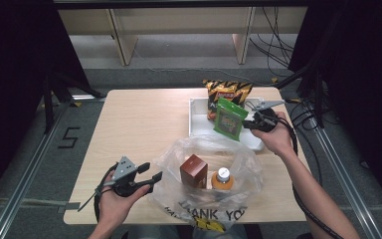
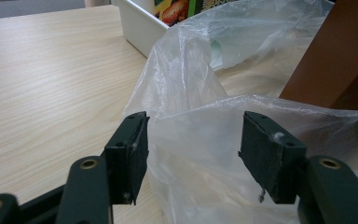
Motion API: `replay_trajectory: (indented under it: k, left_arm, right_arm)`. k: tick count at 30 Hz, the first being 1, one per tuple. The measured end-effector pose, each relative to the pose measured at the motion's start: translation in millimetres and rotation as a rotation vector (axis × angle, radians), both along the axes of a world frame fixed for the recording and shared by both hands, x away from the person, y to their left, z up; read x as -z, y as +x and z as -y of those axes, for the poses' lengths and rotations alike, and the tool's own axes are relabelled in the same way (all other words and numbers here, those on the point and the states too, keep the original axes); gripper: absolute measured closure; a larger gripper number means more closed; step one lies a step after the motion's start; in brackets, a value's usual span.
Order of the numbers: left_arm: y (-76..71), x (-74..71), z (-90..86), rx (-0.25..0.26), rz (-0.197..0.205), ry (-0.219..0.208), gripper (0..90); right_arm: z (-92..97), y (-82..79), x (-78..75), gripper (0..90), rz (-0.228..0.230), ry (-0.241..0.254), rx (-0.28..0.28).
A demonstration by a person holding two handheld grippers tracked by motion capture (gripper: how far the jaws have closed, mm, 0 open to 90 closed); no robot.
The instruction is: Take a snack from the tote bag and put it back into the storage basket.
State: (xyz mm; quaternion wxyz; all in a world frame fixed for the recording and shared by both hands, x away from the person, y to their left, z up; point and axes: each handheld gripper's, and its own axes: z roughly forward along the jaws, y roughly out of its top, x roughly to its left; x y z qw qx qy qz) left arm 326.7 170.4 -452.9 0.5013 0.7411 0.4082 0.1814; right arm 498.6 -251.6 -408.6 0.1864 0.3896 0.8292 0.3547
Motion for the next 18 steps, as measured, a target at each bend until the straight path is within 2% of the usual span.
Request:
replay_trajectory:
  k: [1,2,4,5,7,8,12,13,15,17,18]
  left_arm:
    - [-0.1,0.0,0.2,0.000,-0.001,0.000,41.2]
    - [-0.3,0.3,0.8,-0.005,-0.007,-0.007,41.2]
    - [-0.2,0.7,1.1,-0.002,-0.007,-0.007,41.2]
    - [-0.4,0.8,1.3,-0.004,-0.008,-0.006,41.2]
    - [-0.2,1.2,1.4,-0.001,-0.008,-0.008,41.2]
    - [0.0,1.3,1.4,0.001,-0.008,-0.011,41.2]
    - [0.7,1.0,0.7,0.014,0.002,0.001,41.2]
    - [0.2,1.3,1.4,0.004,-0.007,-0.011,41.2]
    - [-0.3,0.8,1.3,0.000,-0.007,-0.005,41.2]
    - [-0.3,0.8,1.3,0.000,-0.007,-0.005,41.2]
    - [-0.3,0.8,1.2,0.000,-0.007,-0.005,41.2]
  right_arm:
    - [-1.0,1.3,0.1,90.0,0.001,0.005,0.009]
    - [-0.3,2.8,-0.1,90.0,0.001,-0.018,0.002]
    - [-0.9,5.8,0.9,90.0,0.012,-0.011,0.014]
    - [-0.7,6.5,0.0,90.0,0.000,-0.019,0.015]
    - [-2.5,7.5,-1.1,90.0,-0.005,-0.001,0.040]
    - [-1.7,10.0,0.7,90.0,0.030,-0.018,0.031]
    - [-1.1,13.3,-2.0,90.0,0.018,-0.031,0.041]
    - [-0.8,14.3,-2.4,90.0,0.020,-0.034,0.039]
    - [-1.3,16.3,-2.5,90.0,0.030,-0.028,0.048]
    - [-2.0,17.7,-3.7,90.0,0.017,-0.030,0.060]
    - [-2.9,19.8,-2.0,90.0,0.042,-0.028,0.070]
